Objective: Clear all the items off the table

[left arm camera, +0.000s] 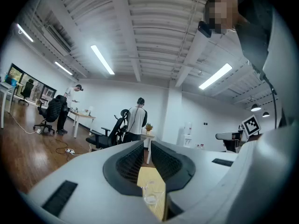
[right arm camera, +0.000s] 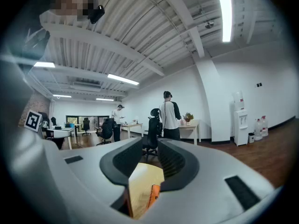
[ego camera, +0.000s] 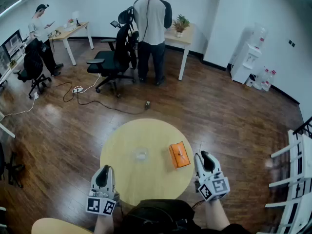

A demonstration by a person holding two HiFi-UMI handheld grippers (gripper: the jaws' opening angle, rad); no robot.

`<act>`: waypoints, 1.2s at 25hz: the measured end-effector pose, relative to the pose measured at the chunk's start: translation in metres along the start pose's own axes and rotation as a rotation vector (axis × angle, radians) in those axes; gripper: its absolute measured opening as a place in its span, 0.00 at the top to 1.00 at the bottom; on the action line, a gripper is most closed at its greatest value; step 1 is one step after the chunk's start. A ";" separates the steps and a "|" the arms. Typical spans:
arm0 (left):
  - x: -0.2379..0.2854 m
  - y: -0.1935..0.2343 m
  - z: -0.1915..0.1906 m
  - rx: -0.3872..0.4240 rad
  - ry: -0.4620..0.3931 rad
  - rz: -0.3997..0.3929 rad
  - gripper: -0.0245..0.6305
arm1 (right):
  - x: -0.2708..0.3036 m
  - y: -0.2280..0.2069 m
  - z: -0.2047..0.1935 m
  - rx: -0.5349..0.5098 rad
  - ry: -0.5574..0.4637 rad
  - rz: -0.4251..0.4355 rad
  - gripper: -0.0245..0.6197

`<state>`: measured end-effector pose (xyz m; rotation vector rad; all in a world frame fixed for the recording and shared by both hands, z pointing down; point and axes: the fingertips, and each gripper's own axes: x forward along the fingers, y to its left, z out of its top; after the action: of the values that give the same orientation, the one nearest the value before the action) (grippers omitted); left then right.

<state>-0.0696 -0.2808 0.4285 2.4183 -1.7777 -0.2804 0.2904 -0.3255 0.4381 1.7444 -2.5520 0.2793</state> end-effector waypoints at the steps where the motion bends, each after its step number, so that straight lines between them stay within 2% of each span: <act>1: 0.008 0.000 0.000 0.006 0.004 -0.014 0.91 | 0.008 -0.002 -0.003 0.001 0.018 -0.005 0.75; 2: 0.015 0.000 0.000 0.013 0.008 -0.027 0.91 | 0.015 -0.005 -0.006 0.000 0.036 -0.012 0.66; 3: 0.022 -0.001 0.000 0.022 0.012 -0.039 0.91 | 0.023 -0.008 -0.009 -0.002 0.057 -0.024 0.60; 7: 0.041 0.001 -0.003 0.045 0.025 -0.057 0.91 | 0.052 -0.024 -0.033 0.006 0.161 -0.078 0.48; 11: 0.053 0.001 -0.025 0.019 0.065 -0.048 0.91 | 0.068 -0.032 -0.059 0.022 0.260 -0.080 0.46; 16: 0.062 0.017 -0.064 -0.084 0.133 -0.006 0.91 | 0.088 -0.042 -0.103 -0.018 0.367 -0.104 0.41; 17: 0.063 0.019 -0.070 -0.091 0.146 0.002 0.91 | 0.091 -0.042 -0.114 -0.010 0.398 -0.097 0.41; 19: 0.068 0.020 -0.082 -0.101 0.170 0.008 0.91 | 0.097 -0.044 -0.133 -0.003 0.451 -0.087 0.34; 23: 0.070 0.022 -0.107 -0.113 0.218 0.003 0.91 | 0.108 -0.046 -0.178 0.010 0.550 -0.085 0.33; 24: 0.069 0.023 -0.111 -0.115 0.235 0.002 0.91 | 0.110 -0.044 -0.190 0.025 0.585 -0.079 0.23; 27: 0.070 0.029 -0.123 -0.127 0.272 0.000 0.91 | 0.120 -0.040 -0.220 0.053 0.674 -0.070 0.11; 30: 0.071 0.033 -0.133 -0.132 0.297 0.005 0.91 | 0.127 -0.043 -0.247 0.032 0.761 -0.080 0.11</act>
<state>-0.0501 -0.3591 0.5598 2.2280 -1.5839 -0.0324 0.2664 -0.4157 0.7031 1.3696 -1.9268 0.8000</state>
